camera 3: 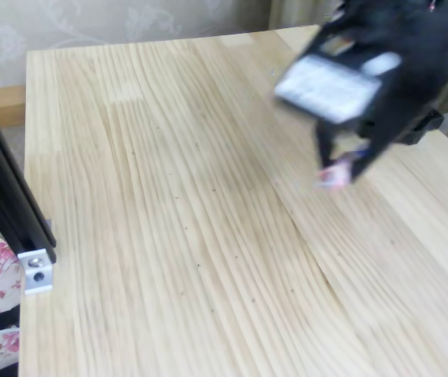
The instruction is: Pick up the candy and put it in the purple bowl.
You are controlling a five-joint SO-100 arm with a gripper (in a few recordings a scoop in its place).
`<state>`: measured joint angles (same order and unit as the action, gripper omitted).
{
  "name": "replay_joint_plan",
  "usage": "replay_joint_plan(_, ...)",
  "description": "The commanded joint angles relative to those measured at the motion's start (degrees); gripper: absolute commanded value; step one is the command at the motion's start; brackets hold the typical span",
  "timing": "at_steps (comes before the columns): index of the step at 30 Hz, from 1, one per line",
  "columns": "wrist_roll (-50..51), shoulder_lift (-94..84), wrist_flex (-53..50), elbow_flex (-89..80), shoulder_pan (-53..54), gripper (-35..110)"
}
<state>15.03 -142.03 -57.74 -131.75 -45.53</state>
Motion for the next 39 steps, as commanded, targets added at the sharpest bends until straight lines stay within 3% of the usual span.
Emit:
replay_joint_plan(1,1.7,-2.2,-0.4,9.4,-6.9,-1)
replay_joint_plan(13,3.5,13.8,12.3,17.4,-26.1,-1)
replay_joint_plan(24,4.9,33.0,19.2,27.5,-30.8,-1)
replay_joint_plan(37,0.8,43.6,24.8,35.9,-31.2,-1)
replay_joint_plan(39,-0.1,43.9,25.0,35.9,-31.3,8)
